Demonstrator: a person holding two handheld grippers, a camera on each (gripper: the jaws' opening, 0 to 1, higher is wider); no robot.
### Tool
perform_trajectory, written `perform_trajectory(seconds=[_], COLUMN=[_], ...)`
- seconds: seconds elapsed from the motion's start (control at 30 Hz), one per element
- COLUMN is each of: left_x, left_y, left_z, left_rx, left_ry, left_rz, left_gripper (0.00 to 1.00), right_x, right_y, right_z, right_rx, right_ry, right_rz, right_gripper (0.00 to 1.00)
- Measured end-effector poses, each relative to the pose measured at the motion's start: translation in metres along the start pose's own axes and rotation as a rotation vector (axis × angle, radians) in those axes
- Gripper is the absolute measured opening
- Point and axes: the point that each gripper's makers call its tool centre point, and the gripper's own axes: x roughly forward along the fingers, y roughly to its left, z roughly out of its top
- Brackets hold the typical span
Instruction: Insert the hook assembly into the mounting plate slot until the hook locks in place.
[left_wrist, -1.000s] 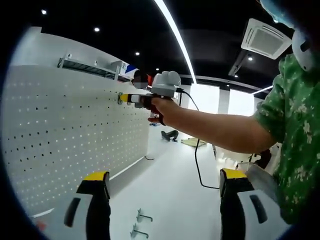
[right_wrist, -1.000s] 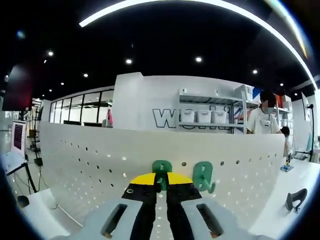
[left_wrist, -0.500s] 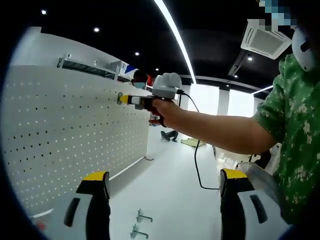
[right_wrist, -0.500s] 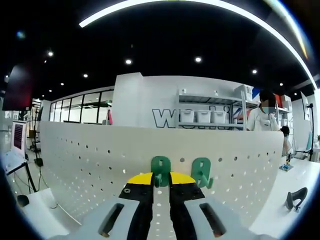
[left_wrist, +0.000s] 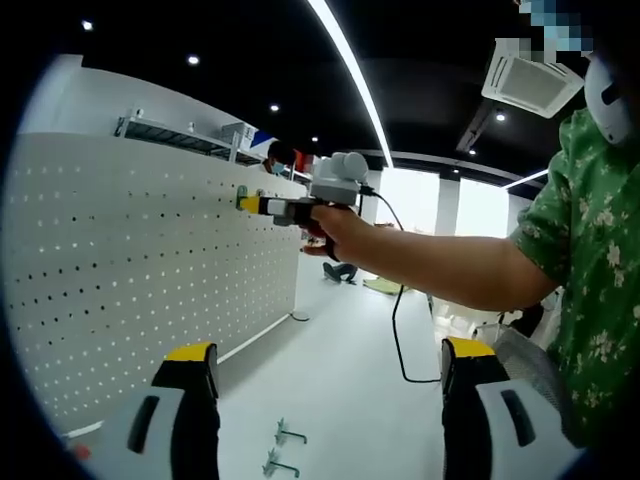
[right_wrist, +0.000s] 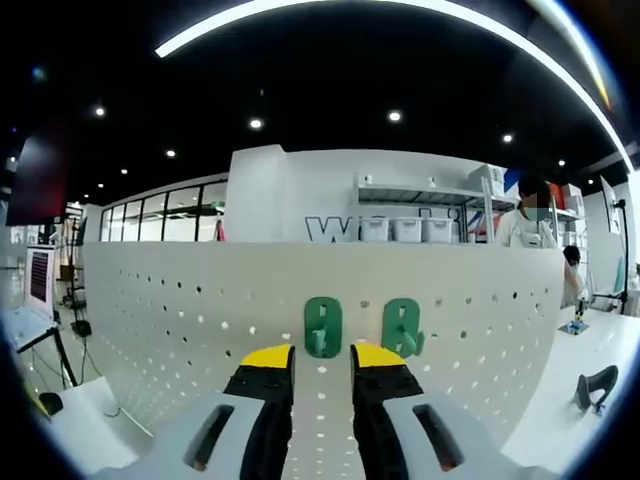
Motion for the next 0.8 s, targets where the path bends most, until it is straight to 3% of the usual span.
perform_trajectory(seconds=[0.23,0.8], left_x=[-0.001,-0.001], left_y=[0.0,-0.001], left_z=[0.001,0.005], left_rx=[0.002,0.009], left_ry=[0.001,0.003], left_rz=[0.003,0.008], left_gripper=[0.96,0.97], right_x=[-0.004,-0.028], right_y=[0.004,0.018], right_z=[-0.005,-0.008], right_rx=[0.007,0.062], right_ry=[0.01,-0.017], right_rz=[0.017,0.098], right_gripper=[0.29,0.58])
